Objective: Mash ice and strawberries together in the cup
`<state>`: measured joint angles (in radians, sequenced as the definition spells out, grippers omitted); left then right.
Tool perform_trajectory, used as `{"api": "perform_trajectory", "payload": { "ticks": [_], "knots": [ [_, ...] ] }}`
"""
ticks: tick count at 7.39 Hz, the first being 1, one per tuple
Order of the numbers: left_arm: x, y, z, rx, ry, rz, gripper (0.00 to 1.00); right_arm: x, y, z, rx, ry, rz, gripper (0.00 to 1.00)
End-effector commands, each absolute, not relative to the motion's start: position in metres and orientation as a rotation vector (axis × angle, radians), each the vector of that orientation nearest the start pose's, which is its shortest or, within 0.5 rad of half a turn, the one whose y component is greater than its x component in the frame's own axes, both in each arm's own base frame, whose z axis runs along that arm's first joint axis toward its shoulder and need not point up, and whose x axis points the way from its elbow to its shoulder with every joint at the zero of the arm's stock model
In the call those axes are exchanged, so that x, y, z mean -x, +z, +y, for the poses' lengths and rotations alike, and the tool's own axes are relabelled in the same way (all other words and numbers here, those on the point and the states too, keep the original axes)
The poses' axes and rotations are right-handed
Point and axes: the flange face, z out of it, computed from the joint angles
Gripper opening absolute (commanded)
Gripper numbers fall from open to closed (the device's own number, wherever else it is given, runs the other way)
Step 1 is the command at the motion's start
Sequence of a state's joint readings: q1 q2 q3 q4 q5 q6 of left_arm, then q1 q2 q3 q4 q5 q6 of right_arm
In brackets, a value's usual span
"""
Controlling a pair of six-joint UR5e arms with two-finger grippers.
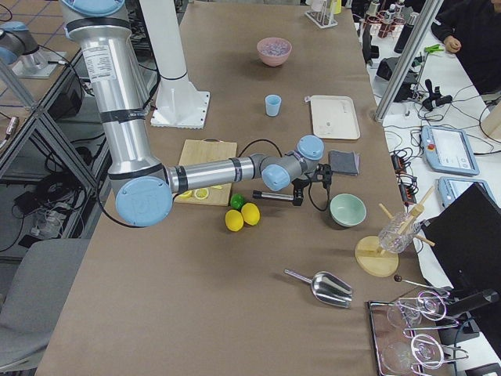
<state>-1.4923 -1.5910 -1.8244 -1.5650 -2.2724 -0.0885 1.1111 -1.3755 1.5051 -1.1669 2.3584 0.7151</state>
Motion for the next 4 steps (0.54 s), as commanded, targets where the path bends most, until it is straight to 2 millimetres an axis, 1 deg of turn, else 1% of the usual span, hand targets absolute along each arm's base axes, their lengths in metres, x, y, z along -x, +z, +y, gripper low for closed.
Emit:
{"api": "perform_trajectory", "payload": {
  "ticks": [1,2,3,4],
  "knots": [
    [0.027,0.56,-0.514,-0.141,0.075,0.72,0.97,0.138,0.543,-0.566,-0.055,0.015,-0.935,1.0],
    [0.026,0.566,-0.521,-0.128,0.07,0.722,0.97,0.093,0.551,-0.573,-0.042,-0.014,-0.912,1.0],
    [0.03,0.567,-0.522,-0.121,0.059,0.727,0.97,0.05,0.561,-0.577,-0.046,-0.062,-0.885,1.0],
    [0.03,0.562,-0.521,-0.103,0.05,0.807,0.97,0.013,0.574,-0.574,-0.055,-0.098,-0.858,1.0]
  ]
}}
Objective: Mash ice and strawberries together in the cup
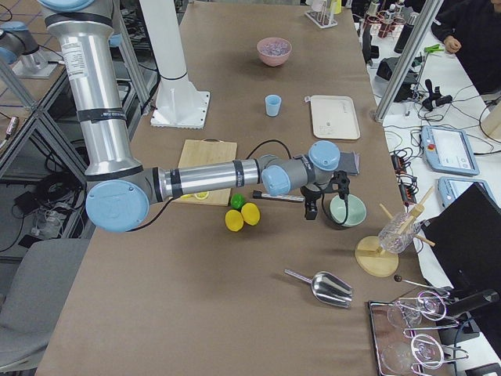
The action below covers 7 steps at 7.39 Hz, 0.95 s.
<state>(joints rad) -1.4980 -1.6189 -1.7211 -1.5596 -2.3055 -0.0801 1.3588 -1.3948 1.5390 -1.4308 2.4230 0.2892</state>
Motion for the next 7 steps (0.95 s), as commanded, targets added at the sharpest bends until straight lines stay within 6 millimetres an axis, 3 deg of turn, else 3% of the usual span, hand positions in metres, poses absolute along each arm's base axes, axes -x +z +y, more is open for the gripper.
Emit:
{"api": "perform_trajectory", "payload": {
  "ticks": [1,3,4,6,7],
  "knots": [
    [0.038,0.562,-0.518,-0.106,0.046,0.845,0.97,-0.019,0.594,-0.56,-0.063,-0.114,-0.847,1.0],
    [0.066,0.581,-0.515,-0.111,0.078,0.835,0.97,-0.069,0.646,-0.514,-0.072,-0.13,-0.823,1.0],
    [0.068,0.574,-0.516,-0.1,0.079,0.829,0.97,-0.083,0.658,-0.497,-0.079,-0.139,-0.796,1.0],
    [0.068,0.576,-0.513,-0.103,0.081,0.826,0.97,-0.081,0.662,-0.482,-0.068,-0.152,-0.753,1.0],
    [0.071,0.577,-0.513,-0.115,0.084,0.778,0.97,-0.08,0.66,-0.484,-0.07,-0.157,-0.745,1.0]
  ]
}}
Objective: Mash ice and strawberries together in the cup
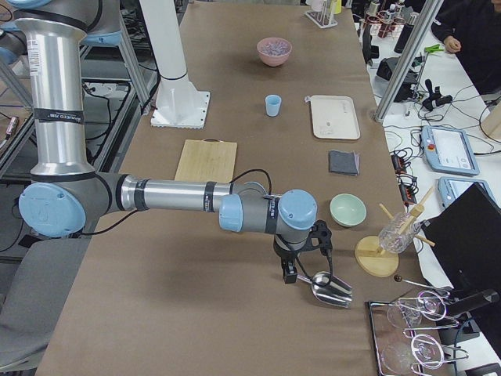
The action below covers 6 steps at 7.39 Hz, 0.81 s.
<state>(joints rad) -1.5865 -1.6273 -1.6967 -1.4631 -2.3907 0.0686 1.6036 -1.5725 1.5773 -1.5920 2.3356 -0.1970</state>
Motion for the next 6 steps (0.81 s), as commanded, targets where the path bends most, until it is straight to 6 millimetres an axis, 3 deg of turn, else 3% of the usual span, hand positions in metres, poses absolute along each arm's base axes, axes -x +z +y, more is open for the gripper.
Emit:
{"api": "perform_trajectory", "payload": {
  "ticks": [1,5,6],
  "knots": [
    [0.072,0.585,-0.513,-0.13,0.092,0.75,0.97,-0.08,0.656,-0.488,-0.077,-0.158,-0.744,1.0],
    [0.077,0.614,-0.494,-0.085,0.061,0.758,0.97,-0.07,0.633,-0.488,-0.096,-0.186,-0.715,1.0],
    [0.105,0.621,-0.477,-0.092,-0.002,0.767,0.97,-0.062,0.636,-0.488,-0.084,-0.199,-0.707,1.0]
  ]
}}
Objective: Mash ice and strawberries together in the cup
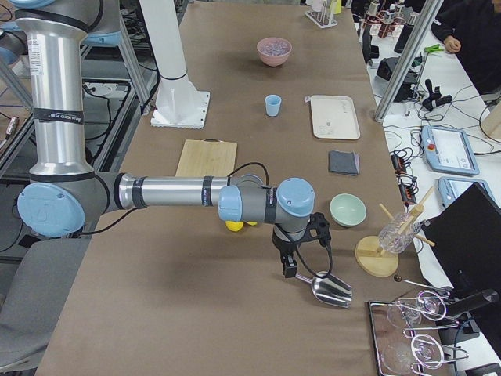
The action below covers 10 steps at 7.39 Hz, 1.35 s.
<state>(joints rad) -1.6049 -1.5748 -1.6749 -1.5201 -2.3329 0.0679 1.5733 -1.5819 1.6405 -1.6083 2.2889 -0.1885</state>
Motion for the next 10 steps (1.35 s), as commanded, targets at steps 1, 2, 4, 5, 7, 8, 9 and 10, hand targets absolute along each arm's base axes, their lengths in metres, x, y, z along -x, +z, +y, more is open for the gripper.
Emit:
{"api": "perform_trajectory", "payload": {
  "ticks": [1,2,4,5,7,8,9,10],
  "knots": [
    [0.111,0.637,-0.468,-0.072,-0.03,0.794,0.97,-0.062,0.639,-0.474,-0.079,-0.197,-0.713,1.0],
    [0.114,0.635,-0.459,-0.076,-0.041,0.811,0.97,-0.061,0.637,-0.473,-0.079,-0.2,-0.713,1.0],
    [0.112,0.627,-0.454,-0.087,-0.039,0.81,0.97,-0.06,0.638,-0.473,-0.079,-0.204,-0.704,1.0],
    [0.113,0.625,-0.455,-0.094,-0.034,0.808,0.97,-0.06,0.637,-0.473,-0.08,-0.204,-0.706,1.0],
    [0.113,0.621,-0.456,-0.102,-0.03,0.807,0.97,-0.06,0.637,-0.473,-0.08,-0.204,-0.706,1.0],
    [0.113,0.622,-0.456,-0.1,-0.03,0.804,0.97,-0.06,0.637,-0.473,-0.082,-0.206,-0.706,1.0],
    [0.113,0.622,-0.456,-0.101,-0.03,0.804,0.97,-0.06,0.637,-0.473,-0.082,-0.205,-0.706,1.0],
    [0.113,0.621,-0.456,-0.103,-0.029,0.802,0.97,-0.06,0.637,-0.473,-0.082,-0.205,-0.706,1.0]
  ]
}}
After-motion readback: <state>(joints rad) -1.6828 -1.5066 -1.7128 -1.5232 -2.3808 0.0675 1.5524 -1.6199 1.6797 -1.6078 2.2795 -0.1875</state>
